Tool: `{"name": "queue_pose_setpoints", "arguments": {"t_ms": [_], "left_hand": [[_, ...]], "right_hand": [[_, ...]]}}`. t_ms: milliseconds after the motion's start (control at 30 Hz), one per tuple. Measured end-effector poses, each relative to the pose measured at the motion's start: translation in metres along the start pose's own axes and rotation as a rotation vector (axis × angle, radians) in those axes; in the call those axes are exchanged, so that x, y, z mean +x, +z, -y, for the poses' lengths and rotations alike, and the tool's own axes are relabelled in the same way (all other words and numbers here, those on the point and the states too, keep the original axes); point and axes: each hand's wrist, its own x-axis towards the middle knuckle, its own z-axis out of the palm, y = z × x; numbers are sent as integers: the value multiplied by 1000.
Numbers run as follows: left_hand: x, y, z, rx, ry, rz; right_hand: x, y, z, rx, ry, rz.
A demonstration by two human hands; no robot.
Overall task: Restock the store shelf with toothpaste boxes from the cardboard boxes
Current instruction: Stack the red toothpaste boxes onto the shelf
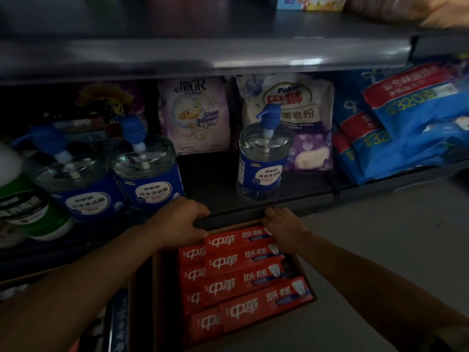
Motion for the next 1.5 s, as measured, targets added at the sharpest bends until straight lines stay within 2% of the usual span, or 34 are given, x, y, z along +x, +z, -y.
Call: {"name": "queue_pose_setpoints", "arguments": {"t_ms": [200,367,567,733,900,1000,1133,1500], "left_hand": [[1,-16,-10,67,59,-46],[4,-13,2,32,48,7],[8,-2,9,0,63,26],[6,-1,15,9,87,22],[1,-2,21,17,55,-6],[-4,-4,21,14,41,-14],[-10,-12,18,-1,61,-26],[-30,-29,27,37,43,-46]], "right_hand": [[3,4,-1,2,3,60],[5,2,-6,44,3,90],[6,-8,-7,29,-59,45],[18,-19,19,70,-157,-5],[16,-37,22,234,-157,35],[14,-40,15,176,-177,58],[10,-41,20,102,-156,71],[0,-61,33,231,-40,123]]}}
